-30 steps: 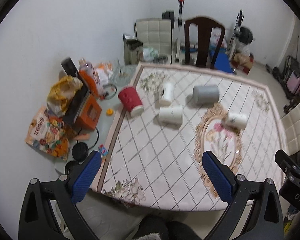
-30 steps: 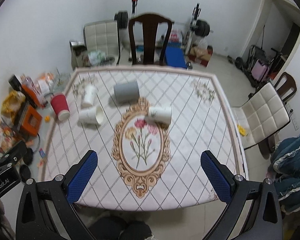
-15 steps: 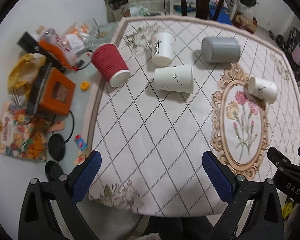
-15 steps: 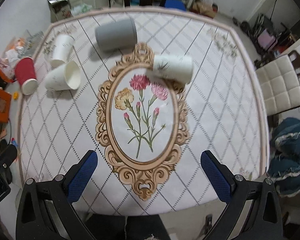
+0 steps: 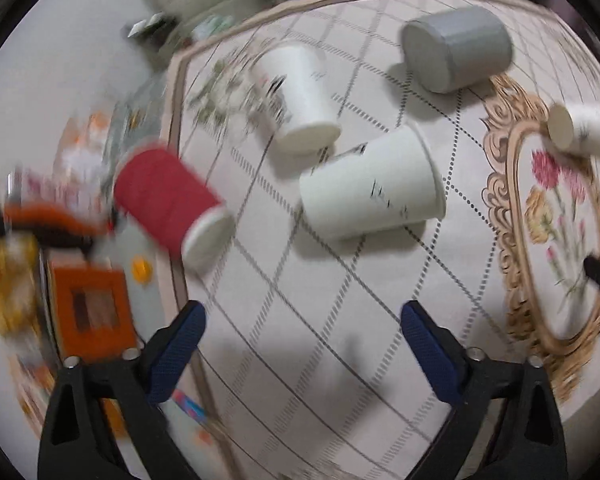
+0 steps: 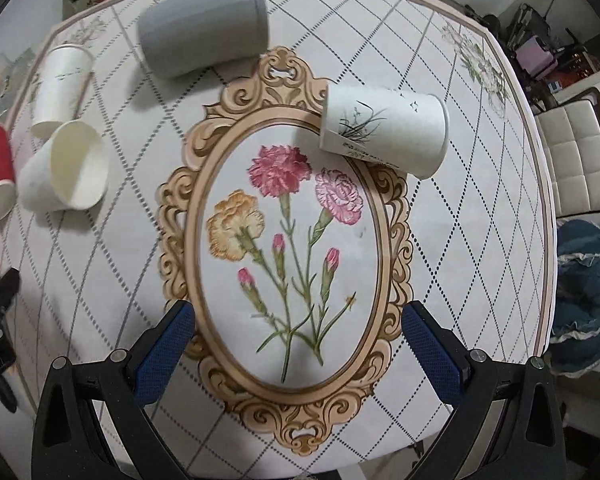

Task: Flip cup upright
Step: 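Move the left gripper down to the white bird-print cup and grasp it, then lift the bird-print cup with the left gripper and rotate it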

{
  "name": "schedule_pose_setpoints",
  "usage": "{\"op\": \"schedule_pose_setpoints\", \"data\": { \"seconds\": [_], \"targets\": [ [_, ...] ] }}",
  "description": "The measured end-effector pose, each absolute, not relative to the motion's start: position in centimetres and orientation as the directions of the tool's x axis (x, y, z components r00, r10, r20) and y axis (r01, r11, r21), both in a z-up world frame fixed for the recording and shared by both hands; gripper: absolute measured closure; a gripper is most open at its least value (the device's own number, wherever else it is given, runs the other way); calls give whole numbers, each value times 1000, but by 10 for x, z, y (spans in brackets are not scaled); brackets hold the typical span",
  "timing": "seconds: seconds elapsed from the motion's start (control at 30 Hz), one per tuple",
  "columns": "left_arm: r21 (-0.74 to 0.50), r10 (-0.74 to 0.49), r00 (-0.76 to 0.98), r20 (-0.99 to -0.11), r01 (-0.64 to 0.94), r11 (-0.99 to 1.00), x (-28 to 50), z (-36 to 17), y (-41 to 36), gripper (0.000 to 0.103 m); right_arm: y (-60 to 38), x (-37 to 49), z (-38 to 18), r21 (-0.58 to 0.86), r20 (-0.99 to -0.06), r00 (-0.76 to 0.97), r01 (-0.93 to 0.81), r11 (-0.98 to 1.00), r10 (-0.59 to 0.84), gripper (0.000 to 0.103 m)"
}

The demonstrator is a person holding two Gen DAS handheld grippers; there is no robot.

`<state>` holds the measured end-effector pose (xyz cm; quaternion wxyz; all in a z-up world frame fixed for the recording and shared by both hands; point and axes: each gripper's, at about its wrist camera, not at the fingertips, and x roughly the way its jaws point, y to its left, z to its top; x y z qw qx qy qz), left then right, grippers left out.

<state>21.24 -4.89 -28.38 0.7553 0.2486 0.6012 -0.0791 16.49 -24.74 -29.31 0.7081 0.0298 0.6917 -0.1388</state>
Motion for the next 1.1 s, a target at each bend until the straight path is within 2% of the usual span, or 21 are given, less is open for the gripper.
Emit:
{"op": "schedule_pose_setpoints", "data": {
  "seconds": [0.23, 0.43, 0.47, 0.5, 0.6, 1.1],
  "targets": [
    [422, 189, 394, -899, 668, 613, 222, -292, -78, 15, -264, 171, -312, -180, -984, -53, 287, 941, -172, 0],
    [449, 187, 410, -893, 776, 443, 230, -316, -100, 17, -267, 171, -324, -199, -980, -84, 302, 932, -182, 0],
    [445, 191, 403, -895, 788, 426, 231, -322, -102, 19, -267, 172, -325, -202, -979, -90, 301, 932, -183, 0],
    [441, 193, 396, -898, 796, 414, 233, -327, -103, 26, -267, 172, -328, -205, -978, -98, 299, 932, -183, 0],
    [443, 202, 394, -897, 806, 393, 238, -338, -106, 40, -266, 172, -333, -210, -976, -116, 295, 932, -183, 0],
    [375, 160, 351, -923, 719, 585, 229, -318, -100, 47, -272, 149, -325, -225, -973, -125, 298, 928, -195, 0]
  ]
}}
